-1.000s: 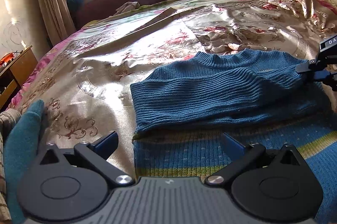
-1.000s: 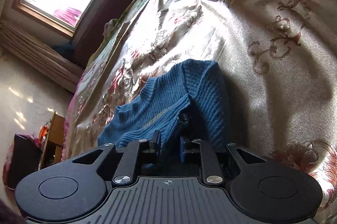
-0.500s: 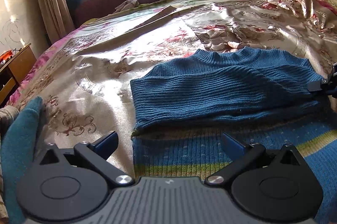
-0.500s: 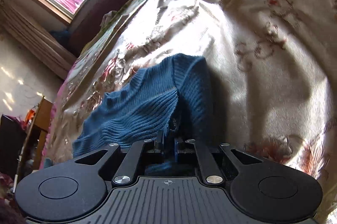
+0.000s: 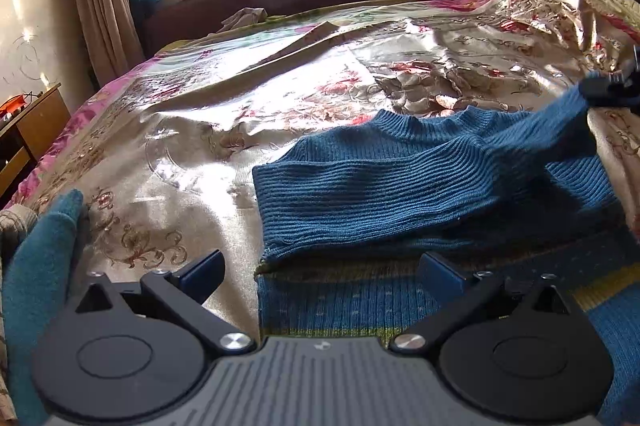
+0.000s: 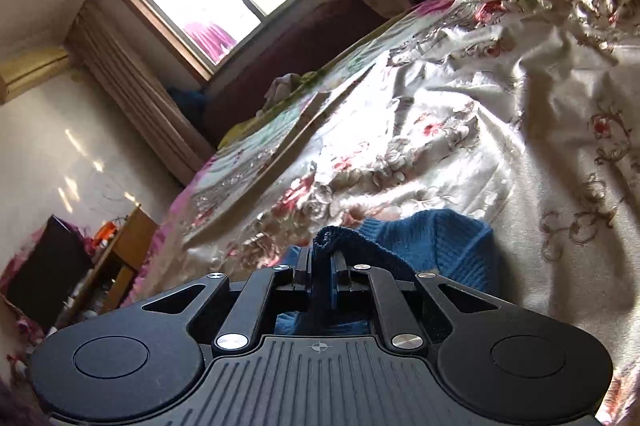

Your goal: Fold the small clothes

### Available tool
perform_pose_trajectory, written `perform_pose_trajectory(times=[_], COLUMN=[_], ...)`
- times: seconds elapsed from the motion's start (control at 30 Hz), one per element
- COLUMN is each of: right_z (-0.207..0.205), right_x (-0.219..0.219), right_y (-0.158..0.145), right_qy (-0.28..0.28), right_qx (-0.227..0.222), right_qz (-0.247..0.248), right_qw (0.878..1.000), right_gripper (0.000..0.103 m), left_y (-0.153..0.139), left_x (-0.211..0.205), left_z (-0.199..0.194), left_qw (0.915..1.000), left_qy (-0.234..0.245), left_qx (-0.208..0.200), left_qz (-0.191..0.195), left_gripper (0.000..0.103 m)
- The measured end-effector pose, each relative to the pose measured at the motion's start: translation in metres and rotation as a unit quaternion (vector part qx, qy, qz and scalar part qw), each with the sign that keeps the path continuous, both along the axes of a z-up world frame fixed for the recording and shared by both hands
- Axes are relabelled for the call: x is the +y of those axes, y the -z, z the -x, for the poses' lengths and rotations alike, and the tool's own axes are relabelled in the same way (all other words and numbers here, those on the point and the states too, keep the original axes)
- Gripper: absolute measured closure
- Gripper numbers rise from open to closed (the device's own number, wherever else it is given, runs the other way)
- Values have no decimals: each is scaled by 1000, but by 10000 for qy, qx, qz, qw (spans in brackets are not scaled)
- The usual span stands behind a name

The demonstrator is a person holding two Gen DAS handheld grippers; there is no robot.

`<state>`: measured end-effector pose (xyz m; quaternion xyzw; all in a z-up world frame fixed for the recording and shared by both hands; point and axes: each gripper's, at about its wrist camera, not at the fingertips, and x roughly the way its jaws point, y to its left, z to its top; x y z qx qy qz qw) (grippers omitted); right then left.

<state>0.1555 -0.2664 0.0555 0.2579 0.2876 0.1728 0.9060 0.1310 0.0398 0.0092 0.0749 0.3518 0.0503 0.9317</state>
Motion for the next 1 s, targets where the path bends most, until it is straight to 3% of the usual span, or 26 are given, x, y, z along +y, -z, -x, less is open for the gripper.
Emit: perform_pose_trajectory(times=[0.1,0.2,0.27,0.43,0.57,0.67,0.77,1.0], right_z=[-6,3,8,10,15,15,3,-30], right_x=[-9,-25,-29,-20,-24,-35,-42,-29], right_y=[42,65,65,60,52,39,36,49], right_qy=[113,182,167,-180,-123,-5,125,93], right_qx=[921,1338,1343,1379,1365,1172,1101,1199], right_qz=[357,1,-167,0,-50,-156,-102,137], right_qw=[9950,9908,9907,9903,9905,9930,9938,9927], right_gripper=[94,94,94,90,88,81,72,72], left_y=[7,11,13,8,4,5,8,14], left_x=[2,2,1,-4,-9,-12,-16,-32], left_z=[3,6,6,4,2,-5,-12,-31], left_qw=[9999,9998,9996,9997,9996,9992,9986,9943], left_qy=[-13,14,33,110,246,336,419,784], left_qx=[140,217,275,193,97,82,57,-72], left_qz=[11,-38,-65,-48,-107,-221,-322,-718], left_gripper=[0,0,0,0,0,0,0,0])
